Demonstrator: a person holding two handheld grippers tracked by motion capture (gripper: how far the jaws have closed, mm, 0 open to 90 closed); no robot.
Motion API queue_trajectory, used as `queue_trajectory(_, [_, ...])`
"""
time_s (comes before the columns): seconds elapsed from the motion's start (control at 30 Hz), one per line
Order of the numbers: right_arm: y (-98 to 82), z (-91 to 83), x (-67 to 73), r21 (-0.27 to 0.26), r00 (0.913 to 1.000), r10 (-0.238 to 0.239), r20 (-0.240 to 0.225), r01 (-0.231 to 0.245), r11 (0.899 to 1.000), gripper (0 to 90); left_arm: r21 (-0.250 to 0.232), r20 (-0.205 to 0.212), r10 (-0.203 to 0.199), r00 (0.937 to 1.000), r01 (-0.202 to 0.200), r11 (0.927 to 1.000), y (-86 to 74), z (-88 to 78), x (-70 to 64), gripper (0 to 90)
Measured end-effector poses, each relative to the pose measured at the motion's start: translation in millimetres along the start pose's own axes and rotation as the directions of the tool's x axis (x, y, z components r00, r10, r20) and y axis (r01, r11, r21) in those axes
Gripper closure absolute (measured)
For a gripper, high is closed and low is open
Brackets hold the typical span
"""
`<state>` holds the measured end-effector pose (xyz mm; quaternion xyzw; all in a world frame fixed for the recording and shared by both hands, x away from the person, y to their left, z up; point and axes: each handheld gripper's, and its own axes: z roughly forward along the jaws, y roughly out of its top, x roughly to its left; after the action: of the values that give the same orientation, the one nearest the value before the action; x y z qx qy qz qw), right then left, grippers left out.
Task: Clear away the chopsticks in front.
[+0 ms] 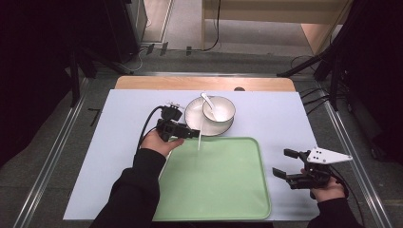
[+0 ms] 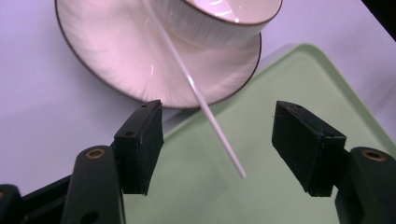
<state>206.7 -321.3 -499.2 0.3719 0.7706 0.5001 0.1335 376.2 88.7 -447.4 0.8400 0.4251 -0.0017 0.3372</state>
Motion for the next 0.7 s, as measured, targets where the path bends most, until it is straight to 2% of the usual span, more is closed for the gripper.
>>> queue_trajectory(0.1, [-1.2,-2.1,0.2,0.000,1.0000,0.003,0.003,-0.003,1.000,13.8,0.015,-0.023,0.014,0.9996,-0.014,0.9998,8.5,10.7,2.0,35.9])
queue_trajectory(0.2, [-2.4,-4.1,0.2,-0.004,1.0000,0.002,0.007,-0.002,1.000,13.8,0.012,-0.031,0.007,0.9995,-0.006,0.9999,13.5,20.3,6.2,37.9])
queue_trajectory(0.37, [-4.3,-7.4,0.9,-0.005,0.9998,0.011,0.014,-0.011,1.000,13.8,0.051,-0.079,0.016,0.9967,-0.012,0.9986,20.6,35.2,10.3,41.7])
queue_trajectory(0.63, [-6.6,-10.9,1.6,-0.004,0.9996,0.016,0.023,-0.016,1.000,13.8,0.060,-0.100,-0.010,0.9949,0.016,0.9981,22.8,53.6,20.2,47.2])
queue_trajectory(0.7, [-6.9,-11.3,1.7,-0.004,0.9996,0.015,0.024,-0.015,1.000,13.8,0.063,-0.101,-0.034,0.9943,0.041,0.9971,22.8,57.2,22.4,50.9])
